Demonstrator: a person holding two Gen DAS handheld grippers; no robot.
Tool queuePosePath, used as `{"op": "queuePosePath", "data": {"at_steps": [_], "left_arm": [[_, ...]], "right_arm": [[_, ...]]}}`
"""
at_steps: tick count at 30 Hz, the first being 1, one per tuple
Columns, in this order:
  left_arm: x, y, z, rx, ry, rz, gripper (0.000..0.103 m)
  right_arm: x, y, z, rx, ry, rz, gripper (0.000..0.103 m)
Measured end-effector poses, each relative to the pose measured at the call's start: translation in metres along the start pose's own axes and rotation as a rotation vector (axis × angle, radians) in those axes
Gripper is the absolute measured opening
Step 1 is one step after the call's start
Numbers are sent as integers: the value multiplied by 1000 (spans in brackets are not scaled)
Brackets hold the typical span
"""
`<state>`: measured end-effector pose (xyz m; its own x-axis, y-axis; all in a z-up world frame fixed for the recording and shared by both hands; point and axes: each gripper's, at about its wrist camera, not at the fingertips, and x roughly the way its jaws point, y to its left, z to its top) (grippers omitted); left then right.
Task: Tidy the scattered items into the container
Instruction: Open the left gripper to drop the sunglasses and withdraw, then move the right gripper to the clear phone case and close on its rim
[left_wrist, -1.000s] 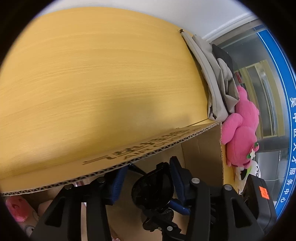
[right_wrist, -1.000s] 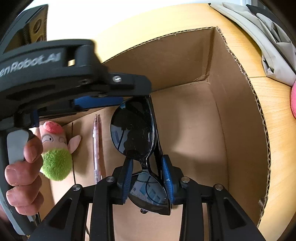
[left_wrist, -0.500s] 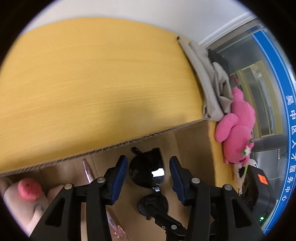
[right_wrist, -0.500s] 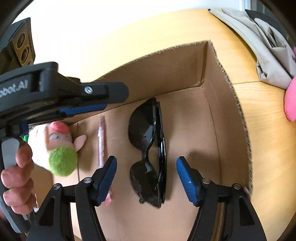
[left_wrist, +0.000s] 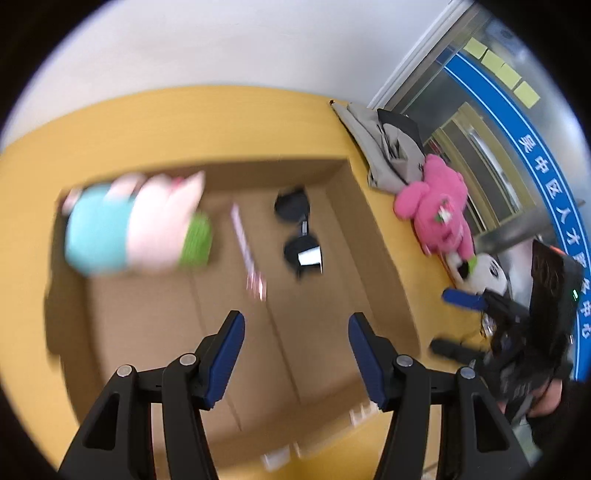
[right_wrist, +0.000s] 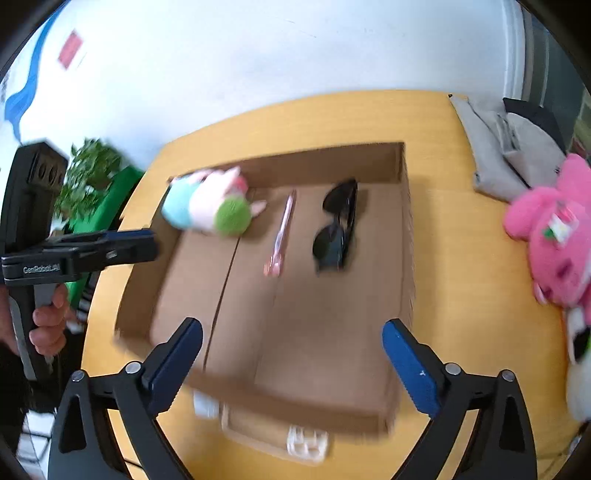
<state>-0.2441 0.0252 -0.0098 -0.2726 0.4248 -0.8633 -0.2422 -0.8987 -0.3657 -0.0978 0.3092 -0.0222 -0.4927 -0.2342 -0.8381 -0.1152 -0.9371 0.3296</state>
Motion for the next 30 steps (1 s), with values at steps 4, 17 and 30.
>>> {"op": "queuePosePath", "data": {"at_steps": [4, 17, 30], "left_arm": [[-14, -3, -80, -56, 45, 33, 58], [85, -28, -169, -132, 169, -120, 58], [137, 6, -183, -313, 154, -229, 58]], "right_arm": [[-7, -16, -66, 117, 50, -14, 100], [97, -19, -144, 15, 180, 114, 100], [120, -11, -137, -96, 153, 139, 98]]}}
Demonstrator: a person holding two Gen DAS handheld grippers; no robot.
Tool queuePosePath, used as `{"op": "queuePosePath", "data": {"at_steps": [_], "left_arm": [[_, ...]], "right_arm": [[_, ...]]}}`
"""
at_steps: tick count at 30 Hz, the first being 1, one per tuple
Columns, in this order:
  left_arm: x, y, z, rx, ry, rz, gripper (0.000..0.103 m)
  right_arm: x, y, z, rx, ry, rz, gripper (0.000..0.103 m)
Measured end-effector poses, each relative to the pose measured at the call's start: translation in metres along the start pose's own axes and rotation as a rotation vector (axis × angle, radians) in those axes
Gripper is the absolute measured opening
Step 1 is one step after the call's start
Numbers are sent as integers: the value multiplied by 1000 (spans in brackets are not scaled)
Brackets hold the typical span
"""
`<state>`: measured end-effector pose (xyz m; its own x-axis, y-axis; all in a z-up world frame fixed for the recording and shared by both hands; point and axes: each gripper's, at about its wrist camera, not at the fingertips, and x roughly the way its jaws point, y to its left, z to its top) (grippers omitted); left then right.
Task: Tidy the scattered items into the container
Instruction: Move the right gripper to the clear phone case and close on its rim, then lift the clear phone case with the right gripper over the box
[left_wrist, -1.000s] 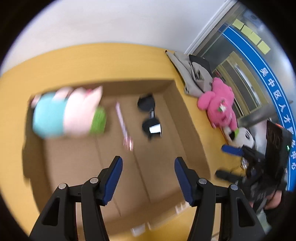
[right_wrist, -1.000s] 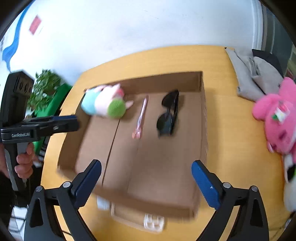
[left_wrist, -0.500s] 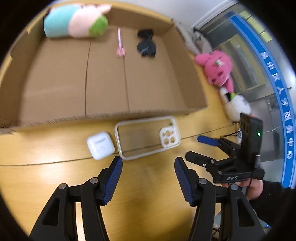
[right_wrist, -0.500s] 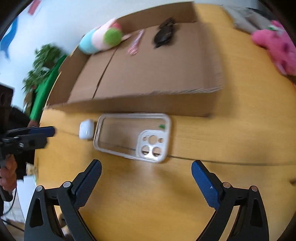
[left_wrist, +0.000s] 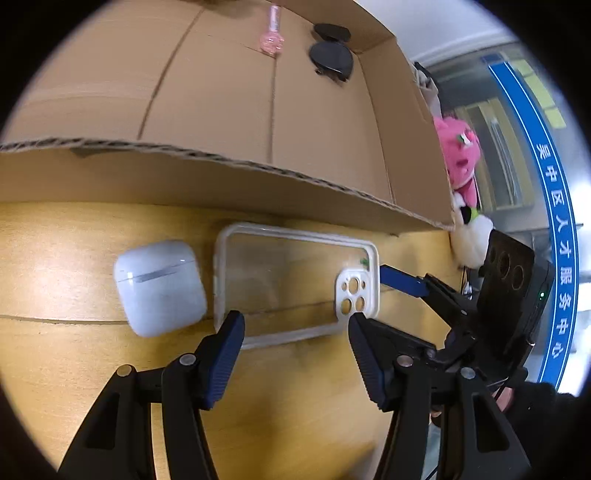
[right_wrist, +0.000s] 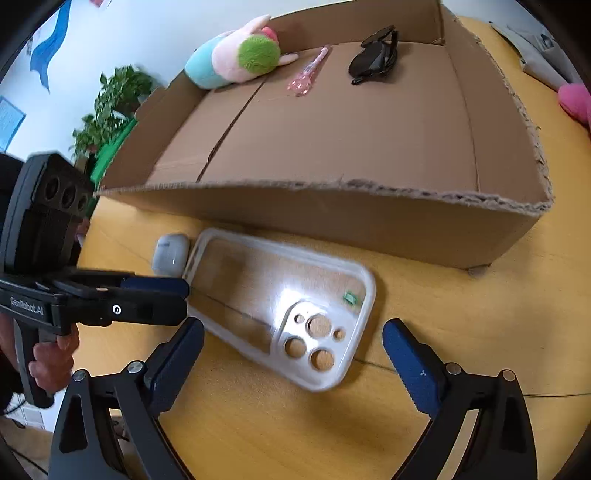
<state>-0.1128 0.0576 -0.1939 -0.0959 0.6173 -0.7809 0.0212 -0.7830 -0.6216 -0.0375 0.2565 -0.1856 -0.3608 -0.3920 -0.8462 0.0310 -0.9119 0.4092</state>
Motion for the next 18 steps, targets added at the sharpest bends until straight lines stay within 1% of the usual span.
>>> {"op": "queuePosePath", "data": {"at_steps": [1, 2, 3, 6, 7, 8, 9, 10, 11, 13, 15, 18], "left_arm": [[2, 1, -1, 7, 11, -2, 57], [2, 2, -2, 18, 13, -8, 57], [2, 2, -3, 22, 17, -11, 58], [1, 4, -9, 18, 22, 0, 58], [1, 4, -11, 21, 22, 4, 58], [0, 5, -16, 20, 23, 6, 58], [-2, 8, -20, 17, 26, 6, 58], [-3, 10, -25, 14, 35, 4, 58], [-4, 11, -31, 12, 48, 1, 58], [-7, 12, -42, 15, 56, 15, 58], [-16, 13, -50, 7, 34, 41, 58], [-30, 21, -55, -25, -15, 56, 58]], "right_arm": [[0, -1, 0, 7, -8, -6, 96], [1, 0, 1, 12, -13, -21, 89], [1, 1, 1, 16, -13, -34, 77], [1, 5, -2, 35, 6, -93, 56], [0, 7, -5, 45, 11, -109, 51], [-1, 7, -8, 58, 14, -124, 38], [-1, 6, -12, 71, 18, -141, 21], [-1, 4, -16, 84, 26, -152, 14], [-1, 3, -20, 99, 35, -148, 10], [0, 6, -29, 103, 46, -138, 10], [2, 14, -35, 77, 64, -145, 10], [6, 20, -38, 73, 73, -143, 10]]}}
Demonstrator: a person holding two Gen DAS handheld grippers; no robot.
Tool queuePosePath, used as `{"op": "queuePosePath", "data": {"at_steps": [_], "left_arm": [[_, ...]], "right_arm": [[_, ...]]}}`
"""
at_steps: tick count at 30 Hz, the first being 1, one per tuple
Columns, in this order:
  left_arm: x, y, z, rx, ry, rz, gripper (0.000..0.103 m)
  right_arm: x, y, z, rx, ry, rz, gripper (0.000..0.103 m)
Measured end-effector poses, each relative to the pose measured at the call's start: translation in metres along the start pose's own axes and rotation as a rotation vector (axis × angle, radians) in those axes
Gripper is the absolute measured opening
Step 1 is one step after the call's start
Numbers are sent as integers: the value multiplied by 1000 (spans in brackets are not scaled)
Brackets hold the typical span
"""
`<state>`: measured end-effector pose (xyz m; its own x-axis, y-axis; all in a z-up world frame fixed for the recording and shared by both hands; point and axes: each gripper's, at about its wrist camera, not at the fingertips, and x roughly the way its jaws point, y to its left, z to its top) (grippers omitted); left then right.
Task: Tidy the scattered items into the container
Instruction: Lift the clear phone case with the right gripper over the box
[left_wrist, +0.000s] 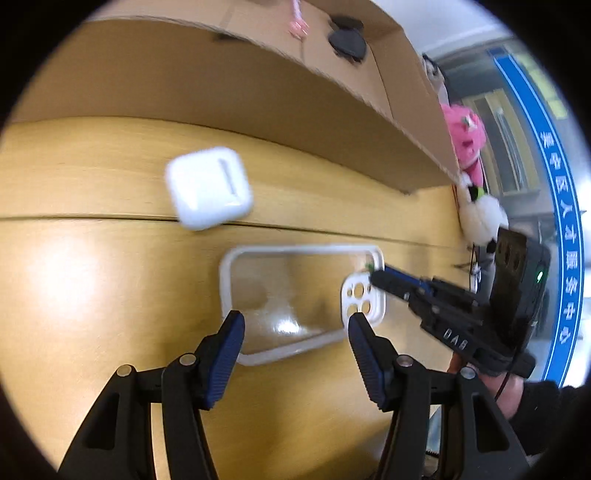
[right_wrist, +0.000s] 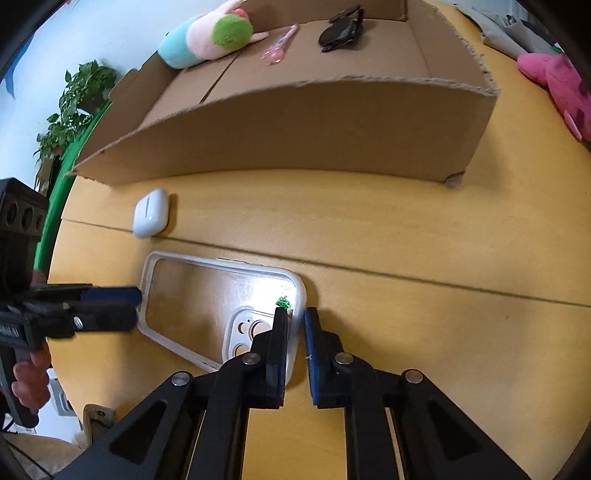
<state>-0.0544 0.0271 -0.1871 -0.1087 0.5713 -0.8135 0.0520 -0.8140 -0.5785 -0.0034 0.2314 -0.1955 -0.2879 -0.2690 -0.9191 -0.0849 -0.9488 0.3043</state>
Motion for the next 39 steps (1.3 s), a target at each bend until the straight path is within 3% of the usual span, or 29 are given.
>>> {"op": "queuePosePath", "data": {"at_steps": [2, 8, 9, 10, 12, 14, 19, 25, 32, 35, 39], "left_arm": [[-2, 4, 1, -6, -12, 51, 58], [7, 5, 5, -7, 34, 68, 55], [10, 3, 6, -5, 48, 67, 43], [11, 1, 7, -1, 52, 87, 40], [11, 1, 9, -4, 77, 126, 15], [8, 9, 5, -19, 105, 134, 5], [-40, 0, 3, -5, 33, 105, 5], [-153, -23, 32, 51, -152, 77, 5], [-263, -58, 114, 198, -311, 146, 5], [-278, -68, 155, 237, -316, 194, 5], [-277, -53, 206, 226, -280, 221, 5]], "right_arm": [[2, 0, 1, 10, 2, -2, 10], [5, -2, 5, -1, 19, -7, 9], [5, -3, 6, 5, 21, -7, 9], [5, -3, 7, 12, 24, -10, 9], [4, -1, 8, 25, 30, -28, 9], [-3, 1, 10, 24, 21, -46, 7], [-52, 32, 26, -36, -84, -59, 7], [-134, 73, 60, -41, -264, -11, 7], [-192, 136, 154, -49, -420, 25, 7], [-195, 146, 199, -26, -425, 31, 7], [-174, 150, 254, 25, -371, 40, 7]]}}
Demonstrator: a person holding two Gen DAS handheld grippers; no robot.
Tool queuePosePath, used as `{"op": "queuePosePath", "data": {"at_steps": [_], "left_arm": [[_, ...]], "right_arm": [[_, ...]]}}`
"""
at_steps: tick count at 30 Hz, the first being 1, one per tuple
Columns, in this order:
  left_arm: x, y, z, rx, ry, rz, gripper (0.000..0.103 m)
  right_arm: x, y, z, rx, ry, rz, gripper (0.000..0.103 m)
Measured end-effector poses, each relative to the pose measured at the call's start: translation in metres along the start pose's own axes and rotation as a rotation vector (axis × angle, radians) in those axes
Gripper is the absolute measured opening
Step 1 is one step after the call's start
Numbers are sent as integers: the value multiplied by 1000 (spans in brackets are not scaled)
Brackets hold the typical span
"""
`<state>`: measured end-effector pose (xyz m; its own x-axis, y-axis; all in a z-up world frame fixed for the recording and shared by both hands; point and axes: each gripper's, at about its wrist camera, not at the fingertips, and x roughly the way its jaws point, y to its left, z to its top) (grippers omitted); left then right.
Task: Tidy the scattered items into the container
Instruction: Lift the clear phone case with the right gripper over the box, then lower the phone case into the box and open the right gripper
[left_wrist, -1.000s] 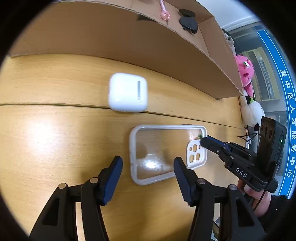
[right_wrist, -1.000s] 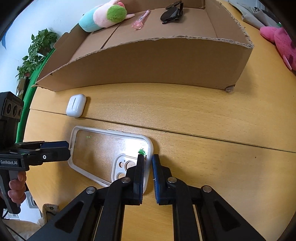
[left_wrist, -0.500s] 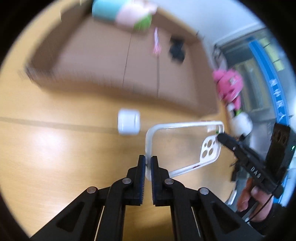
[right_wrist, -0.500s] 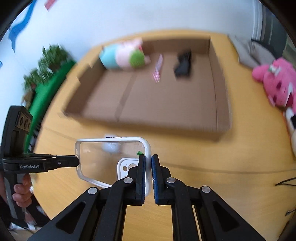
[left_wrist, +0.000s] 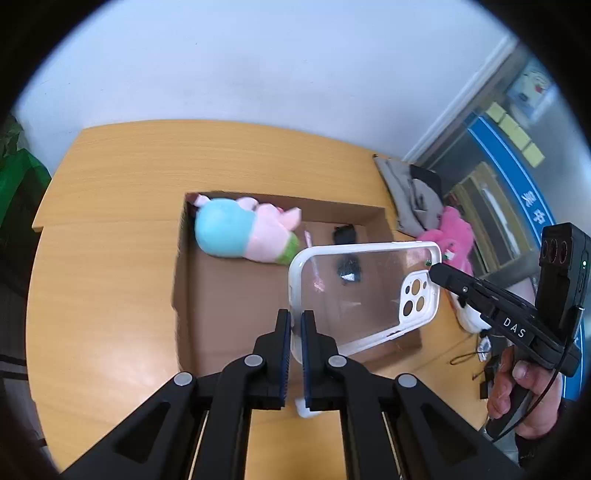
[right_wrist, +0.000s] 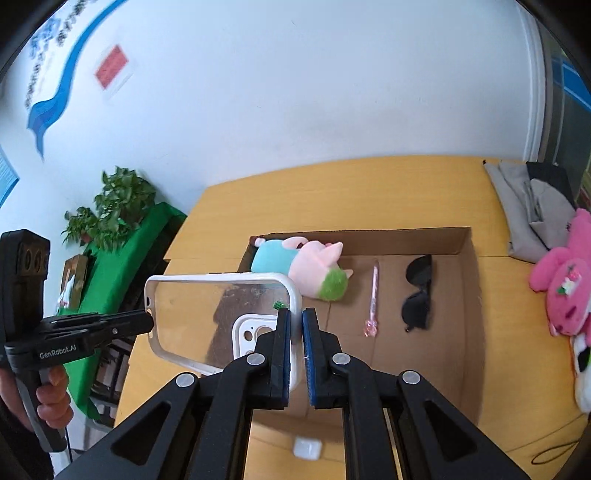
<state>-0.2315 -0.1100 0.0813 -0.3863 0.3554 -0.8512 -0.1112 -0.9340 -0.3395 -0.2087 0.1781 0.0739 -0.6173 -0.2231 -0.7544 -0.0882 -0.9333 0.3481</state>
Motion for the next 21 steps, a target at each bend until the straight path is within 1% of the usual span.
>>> {"op": "queuePosePath", "data": {"at_steps": [2, 5, 7, 13, 17, 21], "left_arm": [[19, 13, 17, -4, 40, 16, 5], [55, 27, 28, -3, 102, 42, 5], [79, 36, 27, 0, 145, 56, 5], [163, 61, 23, -18, 271, 74, 5], [205, 78, 22, -36, 324, 82, 4], [234, 92, 18, -48, 356, 104, 4]], "right_arm": [[23, -3, 8, 25, 33, -8, 7], [61, -14, 11, 76, 91, -22, 7], [89, -24, 7, 124, 133, -38, 7], [160, -57, -10, 206, 240, -87, 6], [198, -74, -18, 222, 291, -100, 7], [227, -85, -27, 237, 330, -102, 7]]}}
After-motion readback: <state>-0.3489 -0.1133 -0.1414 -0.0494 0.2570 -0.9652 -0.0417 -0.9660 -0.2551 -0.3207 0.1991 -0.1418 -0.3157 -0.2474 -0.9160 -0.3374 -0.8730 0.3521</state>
